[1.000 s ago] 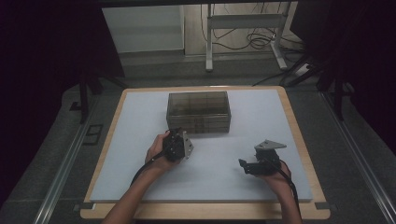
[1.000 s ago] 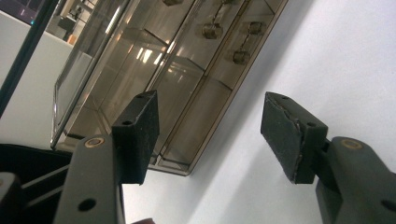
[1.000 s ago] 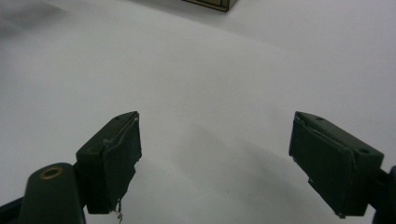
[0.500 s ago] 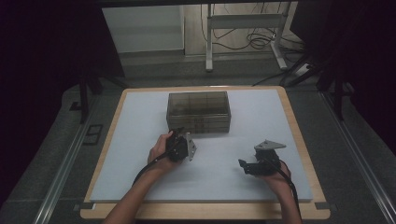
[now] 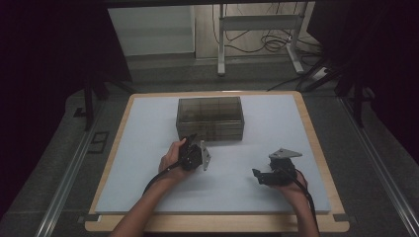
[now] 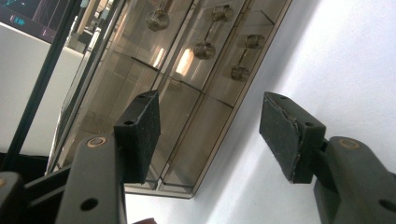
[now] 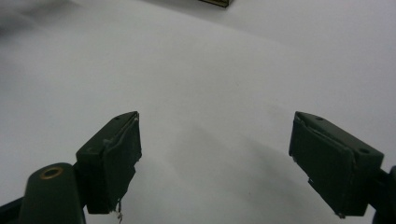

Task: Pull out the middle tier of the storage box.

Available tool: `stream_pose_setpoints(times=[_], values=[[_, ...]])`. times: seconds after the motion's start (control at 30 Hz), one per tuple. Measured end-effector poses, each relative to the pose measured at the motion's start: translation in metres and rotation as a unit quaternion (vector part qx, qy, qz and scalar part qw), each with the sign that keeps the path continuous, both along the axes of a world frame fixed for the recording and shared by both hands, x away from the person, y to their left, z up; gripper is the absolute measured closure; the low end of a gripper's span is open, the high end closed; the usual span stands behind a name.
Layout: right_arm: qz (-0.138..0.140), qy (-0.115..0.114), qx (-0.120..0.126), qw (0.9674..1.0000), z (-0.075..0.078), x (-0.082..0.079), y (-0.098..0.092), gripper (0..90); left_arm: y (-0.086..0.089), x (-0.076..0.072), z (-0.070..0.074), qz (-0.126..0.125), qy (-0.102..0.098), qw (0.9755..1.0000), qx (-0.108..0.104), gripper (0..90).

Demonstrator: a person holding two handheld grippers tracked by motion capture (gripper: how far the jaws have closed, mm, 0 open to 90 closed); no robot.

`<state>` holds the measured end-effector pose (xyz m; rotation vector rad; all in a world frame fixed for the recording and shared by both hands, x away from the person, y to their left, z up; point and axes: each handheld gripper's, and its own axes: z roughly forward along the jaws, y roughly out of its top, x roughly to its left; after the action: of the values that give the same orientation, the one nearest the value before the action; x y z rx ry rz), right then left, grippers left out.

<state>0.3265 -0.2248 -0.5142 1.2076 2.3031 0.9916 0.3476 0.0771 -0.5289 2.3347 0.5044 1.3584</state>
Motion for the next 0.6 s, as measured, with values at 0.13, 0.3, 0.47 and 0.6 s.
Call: stream_pose_setpoints(times=[0.13, 0.3, 0.47, 0.6], values=[[0.000, 0.000, 0.000, 1.0000, -0.0001, 0.0000, 0.0001, 16.5, -0.0018, 0.0011, 0.0013, -0.001, -0.005, 1.0000, 0.005, 39.3], [0.000, 0.000, -0.001, 1.0000, -0.0005, 0.0001, 0.0000, 16.5, -0.0048, 0.0025, 0.0009, -0.002, -0.015, 0.9998, 0.010, 40.5], [0.000, 0.001, -0.001, 1.0000, -0.0010, 0.0003, 0.0001, 16.5, -0.0084, 0.0046, 0.0003, -0.006, -0.024, 0.9994, 0.023, 41.2], [0.000, 0.001, -0.002, 1.0000, -0.0013, 0.0005, 0.0001, 16.5, -0.0092, 0.0059, -0.0009, -0.007, -0.026, 0.9994, 0.022, 41.7]])
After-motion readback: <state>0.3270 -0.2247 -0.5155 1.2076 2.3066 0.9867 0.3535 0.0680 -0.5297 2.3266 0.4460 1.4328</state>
